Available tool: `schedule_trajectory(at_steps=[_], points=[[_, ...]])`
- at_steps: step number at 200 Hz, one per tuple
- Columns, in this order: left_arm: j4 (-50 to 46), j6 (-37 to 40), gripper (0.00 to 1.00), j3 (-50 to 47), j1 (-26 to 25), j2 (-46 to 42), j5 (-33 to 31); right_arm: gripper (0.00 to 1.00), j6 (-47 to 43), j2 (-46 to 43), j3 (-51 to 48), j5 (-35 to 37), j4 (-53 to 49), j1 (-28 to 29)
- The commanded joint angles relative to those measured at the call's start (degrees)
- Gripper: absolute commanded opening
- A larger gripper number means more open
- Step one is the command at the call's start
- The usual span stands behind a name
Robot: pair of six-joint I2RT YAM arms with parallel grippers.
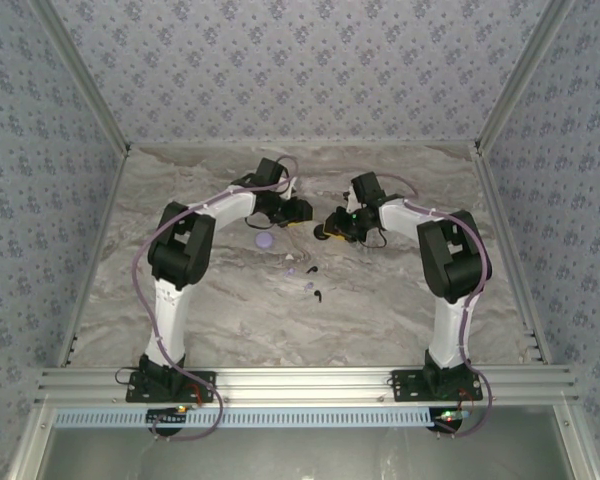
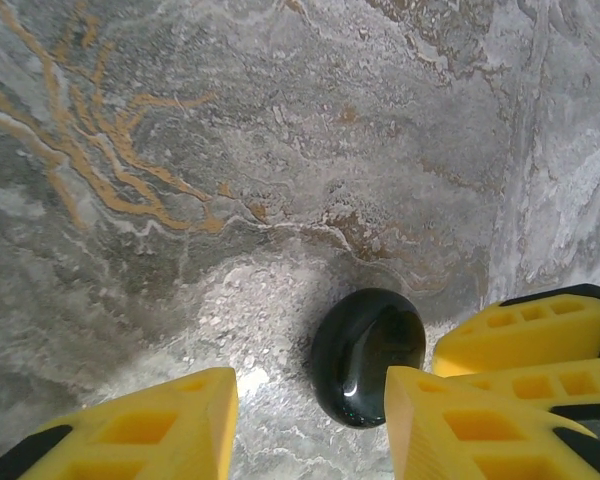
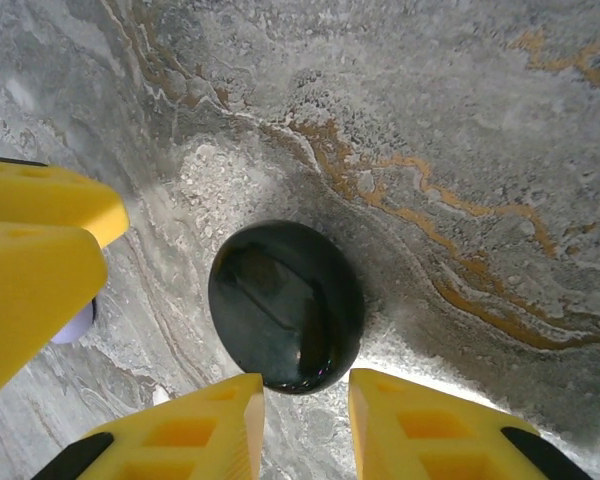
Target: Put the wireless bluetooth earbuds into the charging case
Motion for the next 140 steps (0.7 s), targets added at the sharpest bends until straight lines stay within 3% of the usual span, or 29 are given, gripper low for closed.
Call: schedule_trajectory(at_steps=[1, 140], points=[[-0.51, -0.03, 0.42, 1.75, -0.21, 1.71, 3.24, 0.29, 1.11, 1.65, 1.25, -1.06, 0.24, -0.37], [-3.3, 0.82, 0.41, 5.54, -1.71, 5.87, 7.63, 0.23, 0.06, 3.26, 2.3, -0.11, -1.66, -1.0]])
